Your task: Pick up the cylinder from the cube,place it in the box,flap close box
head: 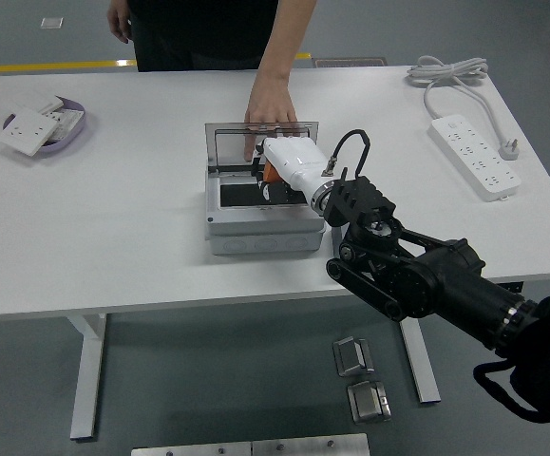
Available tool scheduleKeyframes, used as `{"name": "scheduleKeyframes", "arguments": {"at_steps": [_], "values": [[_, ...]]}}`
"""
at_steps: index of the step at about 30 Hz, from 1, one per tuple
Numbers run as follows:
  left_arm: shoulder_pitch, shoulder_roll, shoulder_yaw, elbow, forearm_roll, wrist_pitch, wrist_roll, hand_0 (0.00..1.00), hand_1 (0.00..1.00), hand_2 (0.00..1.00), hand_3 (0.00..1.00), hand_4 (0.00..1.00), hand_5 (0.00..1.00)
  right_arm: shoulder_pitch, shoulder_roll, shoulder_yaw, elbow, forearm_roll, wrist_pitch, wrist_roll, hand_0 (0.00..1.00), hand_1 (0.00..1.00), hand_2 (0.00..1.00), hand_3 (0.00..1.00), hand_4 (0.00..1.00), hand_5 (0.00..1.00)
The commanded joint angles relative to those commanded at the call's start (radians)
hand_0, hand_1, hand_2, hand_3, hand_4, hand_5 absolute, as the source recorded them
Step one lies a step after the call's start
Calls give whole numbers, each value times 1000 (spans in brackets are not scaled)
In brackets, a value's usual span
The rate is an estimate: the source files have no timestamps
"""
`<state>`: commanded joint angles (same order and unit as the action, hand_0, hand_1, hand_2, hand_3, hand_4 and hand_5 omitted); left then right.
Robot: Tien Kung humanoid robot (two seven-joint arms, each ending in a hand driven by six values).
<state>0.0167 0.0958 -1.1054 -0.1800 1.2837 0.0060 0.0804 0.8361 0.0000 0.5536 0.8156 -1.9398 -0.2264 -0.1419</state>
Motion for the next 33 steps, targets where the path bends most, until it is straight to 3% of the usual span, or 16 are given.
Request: {"name": "scheduleKeyframes", "arguments": {"at_steps": [1, 2, 6, 7, 13, 14, 19, 20, 33], "values": [[0, 0, 0, 0, 0, 0, 0, 597, 622, 573, 611, 668, 301, 2, 0, -3, -1, 2, 5, 10, 2, 174, 344, 290, 2, 2], [-1, 1, 1, 0, 1, 0, 0, 597, 622, 573, 610, 668, 302, 5, 0, -6, 0, 0, 10, 19, 137, 251, 366, 342, 23, 2], [-2, 2, 1, 0, 2, 0, 1, 597, 622, 573, 610, 668, 302, 14, 0, -21, 9, 0, 18, 43, 137, 251, 366, 342, 23, 2], [-2, 2, 1, 0, 2, 0, 1, 597, 621, 573, 610, 668, 302, 16, 0, -25, 10, -1, 18, 45, 595, 564, 549, 616, 504, 2], [-4, 3, 3, 0, 3, -1, 1, 597, 621, 573, 610, 668, 302, 20, 0, -30, 4, -2, 14, 50, 595, 564, 549, 616, 504, 2], [-4, 3, 3, 0, 3, -1, 1, 597, 621, 573, 610, 668, 303, 20, 0, -29, 2, -2, 13, 51, 724, 675, 658, 693, 452, 173], [-3, 5, 0, 0, 6, 0, 1, 597, 621, 573, 610, 668, 303, 17, 0, -31, -8, 2, 4, 52, 724, 675, 658, 693, 452, 173], [-3, 5, 0, 0, 6, 0, 1, 597, 622, 573, 610, 668, 304, 16, 0, -31, -9, 3, 2, 52, 769, 692, 681, 707, 524, 214], [-7, 4, 5, 0, 5, 0, -1, 597, 621, 572, 609, 669, 307, 9, 0, -30, -21, 14, -9, 65, 780, 671, 664, 700, 546, 241]]}}
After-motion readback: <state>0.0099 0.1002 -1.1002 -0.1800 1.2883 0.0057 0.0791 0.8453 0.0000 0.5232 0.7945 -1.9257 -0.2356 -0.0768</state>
